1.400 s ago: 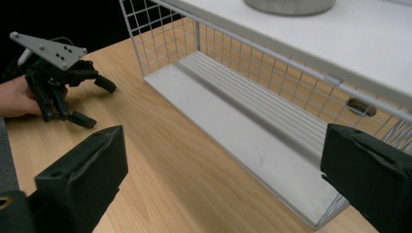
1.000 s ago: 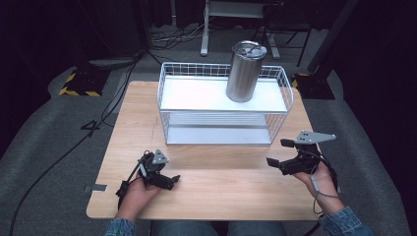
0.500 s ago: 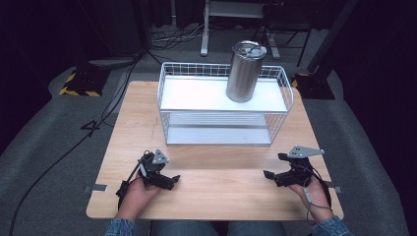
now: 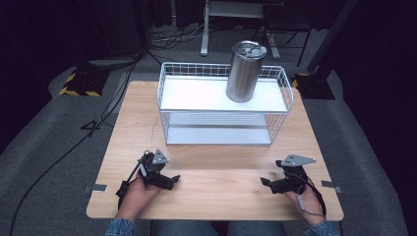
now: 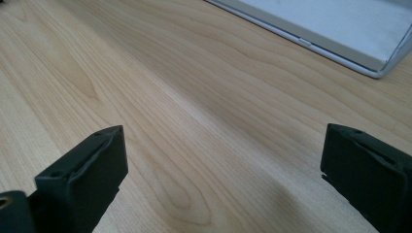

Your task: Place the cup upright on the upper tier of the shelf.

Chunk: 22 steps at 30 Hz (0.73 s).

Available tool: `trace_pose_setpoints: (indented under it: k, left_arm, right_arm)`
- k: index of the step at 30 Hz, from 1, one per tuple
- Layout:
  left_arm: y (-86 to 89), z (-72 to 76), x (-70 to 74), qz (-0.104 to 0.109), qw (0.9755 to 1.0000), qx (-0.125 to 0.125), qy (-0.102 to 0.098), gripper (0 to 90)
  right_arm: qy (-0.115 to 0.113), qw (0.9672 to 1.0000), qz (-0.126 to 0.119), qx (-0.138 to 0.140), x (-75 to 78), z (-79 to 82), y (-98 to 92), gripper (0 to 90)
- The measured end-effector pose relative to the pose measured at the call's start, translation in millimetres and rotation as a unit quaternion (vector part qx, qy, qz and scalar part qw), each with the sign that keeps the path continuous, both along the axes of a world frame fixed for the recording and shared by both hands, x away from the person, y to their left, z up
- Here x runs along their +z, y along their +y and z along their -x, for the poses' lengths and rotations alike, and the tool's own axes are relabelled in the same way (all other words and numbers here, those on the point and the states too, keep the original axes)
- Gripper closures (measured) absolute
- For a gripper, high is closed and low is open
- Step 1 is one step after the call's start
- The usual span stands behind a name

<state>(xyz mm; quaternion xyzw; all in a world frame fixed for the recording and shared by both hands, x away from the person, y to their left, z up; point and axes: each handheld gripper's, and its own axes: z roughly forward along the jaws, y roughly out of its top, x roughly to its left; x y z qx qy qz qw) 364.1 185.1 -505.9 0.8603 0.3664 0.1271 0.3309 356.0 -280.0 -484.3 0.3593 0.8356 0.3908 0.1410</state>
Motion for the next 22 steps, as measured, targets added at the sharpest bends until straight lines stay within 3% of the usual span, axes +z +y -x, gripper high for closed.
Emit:
trace_pose_setpoints:
  k: [9, 12, 15, 22]
  left_arm:
    - [0.0, 0.0, 0.0, 0.0, 1.0, 0.0, 0.0, 0.3]
    - [0.0, 0.0, 0.0, 0.0, 1.0, 0.0, 0.0, 0.3]
    - [0.0, 0.0, 0.0, 0.0, 1.0, 0.0, 0.0, 0.2]
    - [-0.1, 0.5, 0.0, -0.001, 1.0, 0.002, -0.001, 0.4]
  right_arm:
    - [0.017, 0.9996, 0.013, -0.02, -14.4, -1.4, -1.0, 3.5]
    - [0.022, 0.9988, 0.033, -0.027, -19.0, -2.7, 0.6, 2.8]
    - [0.005, 0.9988, 0.041, -0.026, -22.4, -1.6, 2.6, 0.9]
    - [0.006, 0.9987, 0.043, -0.028, -22.4, -1.8, 2.5, 0.5]
